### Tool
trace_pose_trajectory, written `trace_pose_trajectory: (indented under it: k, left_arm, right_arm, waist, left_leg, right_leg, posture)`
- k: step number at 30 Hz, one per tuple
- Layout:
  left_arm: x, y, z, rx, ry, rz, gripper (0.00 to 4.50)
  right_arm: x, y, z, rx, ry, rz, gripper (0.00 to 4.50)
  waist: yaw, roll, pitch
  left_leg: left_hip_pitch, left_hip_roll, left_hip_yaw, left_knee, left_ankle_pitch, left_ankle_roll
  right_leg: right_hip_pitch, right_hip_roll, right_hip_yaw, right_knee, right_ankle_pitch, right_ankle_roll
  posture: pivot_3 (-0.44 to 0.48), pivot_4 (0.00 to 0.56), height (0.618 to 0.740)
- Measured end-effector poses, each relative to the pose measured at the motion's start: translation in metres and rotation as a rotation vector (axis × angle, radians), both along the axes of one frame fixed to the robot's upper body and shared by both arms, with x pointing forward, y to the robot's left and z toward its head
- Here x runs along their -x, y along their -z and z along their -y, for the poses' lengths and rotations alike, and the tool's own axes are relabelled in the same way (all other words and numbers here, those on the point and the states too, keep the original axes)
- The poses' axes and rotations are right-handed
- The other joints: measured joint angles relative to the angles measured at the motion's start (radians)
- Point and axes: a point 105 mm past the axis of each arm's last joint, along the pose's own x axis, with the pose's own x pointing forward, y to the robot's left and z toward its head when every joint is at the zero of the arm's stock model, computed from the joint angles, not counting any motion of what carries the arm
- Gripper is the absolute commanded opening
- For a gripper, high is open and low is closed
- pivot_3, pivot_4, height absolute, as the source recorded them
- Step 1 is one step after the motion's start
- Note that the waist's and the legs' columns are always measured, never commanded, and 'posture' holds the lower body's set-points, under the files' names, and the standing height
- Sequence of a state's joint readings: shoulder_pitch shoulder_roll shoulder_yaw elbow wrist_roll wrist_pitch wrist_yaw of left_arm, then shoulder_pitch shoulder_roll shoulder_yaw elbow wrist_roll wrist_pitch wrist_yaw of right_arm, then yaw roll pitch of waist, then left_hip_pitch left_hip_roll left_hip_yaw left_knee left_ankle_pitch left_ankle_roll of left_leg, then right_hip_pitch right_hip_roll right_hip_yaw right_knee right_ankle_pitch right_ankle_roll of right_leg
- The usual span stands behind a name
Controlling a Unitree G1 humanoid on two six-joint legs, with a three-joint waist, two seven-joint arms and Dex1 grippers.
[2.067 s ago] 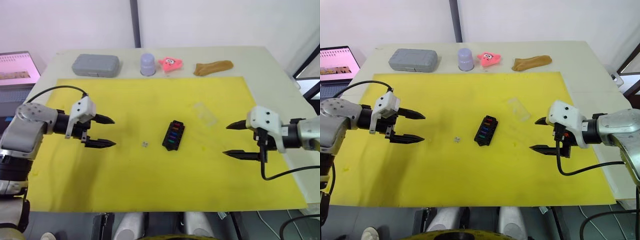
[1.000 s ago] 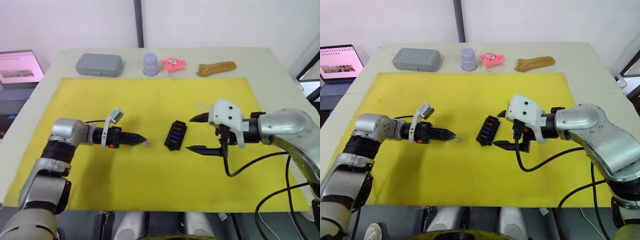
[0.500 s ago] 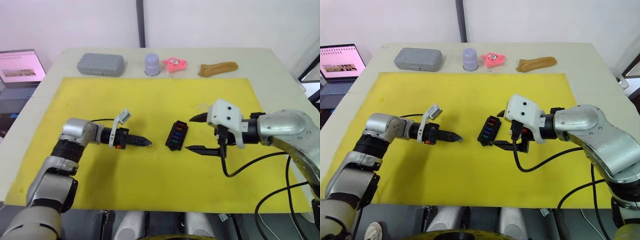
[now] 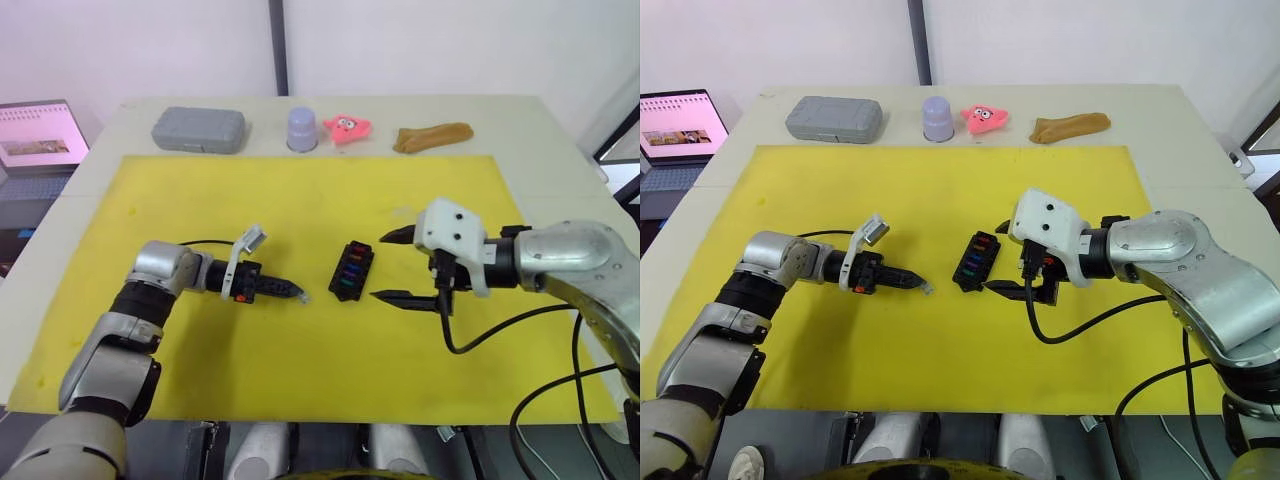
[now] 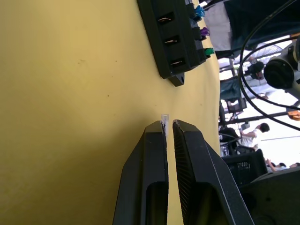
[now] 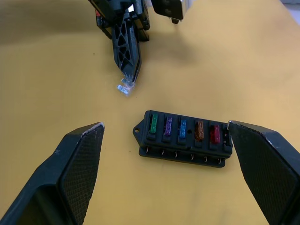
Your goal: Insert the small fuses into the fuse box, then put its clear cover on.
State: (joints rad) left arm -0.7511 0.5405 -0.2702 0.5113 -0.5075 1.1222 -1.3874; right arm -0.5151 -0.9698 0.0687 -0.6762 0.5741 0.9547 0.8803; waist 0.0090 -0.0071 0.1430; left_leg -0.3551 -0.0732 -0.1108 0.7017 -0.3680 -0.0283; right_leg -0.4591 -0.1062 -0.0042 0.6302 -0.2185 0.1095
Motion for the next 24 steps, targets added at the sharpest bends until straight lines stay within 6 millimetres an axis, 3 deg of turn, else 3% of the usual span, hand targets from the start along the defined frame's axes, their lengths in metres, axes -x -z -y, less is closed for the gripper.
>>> trace_pose_trajectory:
  k: [9,12,24]
  left_arm:
    - [0.0016,0.0039,-0.0018,-0.039,0.051,0.075,0.37]
    - [0.0015,0.0039,-0.001,-0.037,0.06,0.087,1.51]
    - [-0.0002,0.006,0.0017,-0.021,0.067,0.083,1.51]
  right_arm:
    - [-0.002,0.0005,0.0005,-0.006,0.006,-0.003,4.5]
    - [-0.0022,0.0004,0.0002,-0.008,0.006,-0.002,4.5]
    - [-0.003,0.0002,0.0004,-0.009,0.013,0.003,4.5]
  waist:
    - [0.0,0.0,0.0]
    - [0.0,0.0,0.0]
    - [0.003,0.0,0.0]
  left_leg:
    - [0.0,0.0,0.0,0.0,0.0,0.0]
    - [0.0,0.0,0.0,0.0,0.0,0.0]
    - [0.001,0.0,0.0,0.0,0.0,0.0]
  right_leg:
    - [0.0,0.0,0.0,0.0,0.0,0.0]
    - [0.0,0.0,0.0,0.0,0.0,0.0]
    - [0.002,0.0,0.0,0.0,0.0,0.0]
  posture:
    - [0.0,0.15,0.74]
    - [0.0,0.15,0.74]
    - [0.0,0.15,0.74]
